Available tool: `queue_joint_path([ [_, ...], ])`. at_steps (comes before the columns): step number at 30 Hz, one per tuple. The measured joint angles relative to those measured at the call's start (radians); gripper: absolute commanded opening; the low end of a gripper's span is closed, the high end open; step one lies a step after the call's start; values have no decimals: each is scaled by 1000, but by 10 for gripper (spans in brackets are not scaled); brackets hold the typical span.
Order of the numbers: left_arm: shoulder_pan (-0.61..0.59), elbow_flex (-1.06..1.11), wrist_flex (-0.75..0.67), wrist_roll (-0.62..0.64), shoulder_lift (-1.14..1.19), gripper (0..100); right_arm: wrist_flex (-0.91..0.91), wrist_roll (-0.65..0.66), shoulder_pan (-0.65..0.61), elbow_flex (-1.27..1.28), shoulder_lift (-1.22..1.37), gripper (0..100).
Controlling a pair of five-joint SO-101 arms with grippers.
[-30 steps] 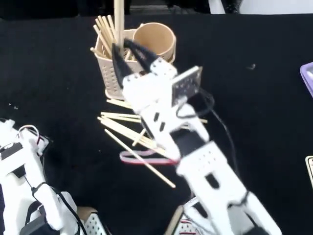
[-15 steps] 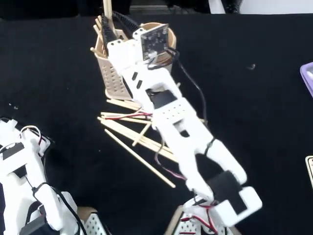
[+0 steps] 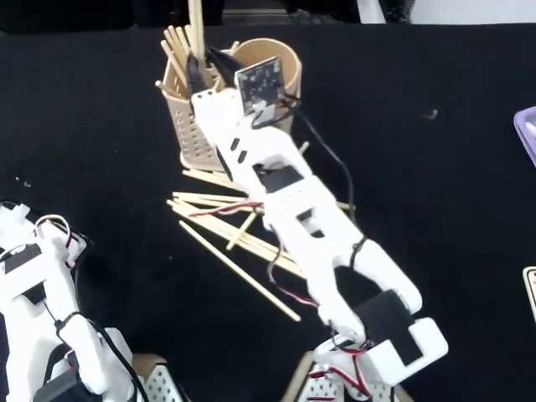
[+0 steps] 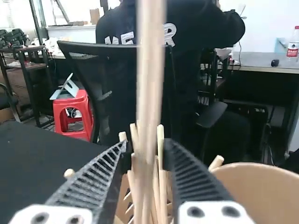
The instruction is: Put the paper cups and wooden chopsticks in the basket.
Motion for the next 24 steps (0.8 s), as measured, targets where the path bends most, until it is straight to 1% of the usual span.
queue_joint_path([
  [6, 0, 0, 0, -2, 0, 159, 8, 0, 2, 94, -204, 121],
  [9, 0, 0, 0, -2, 0, 159, 115, 0, 2, 120, -353, 121],
  [11, 0, 0, 0, -2, 0, 159, 238, 0, 2, 138, -466, 120],
  [13, 0, 0, 0, -2, 0, 159, 397, 0, 2, 155, -592, 120],
  [17, 0, 0, 0, -2, 0, 159, 796, 2, -40, 216, -822, 136],
  [20, 0, 0, 0, -2, 0, 159, 1085, 29, -91, 299, -875, 184],
  [21, 0, 0, 0, -2, 0, 159, 1155, 48, -104, 339, -875, 194],
  [22, 0, 0, 0, -2, 0, 159, 1206, 69, -115, 381, -873, 202],
  [24, 0, 0, 0, -2, 0, 159, 1243, 115, -137, 450, -850, 204],
])
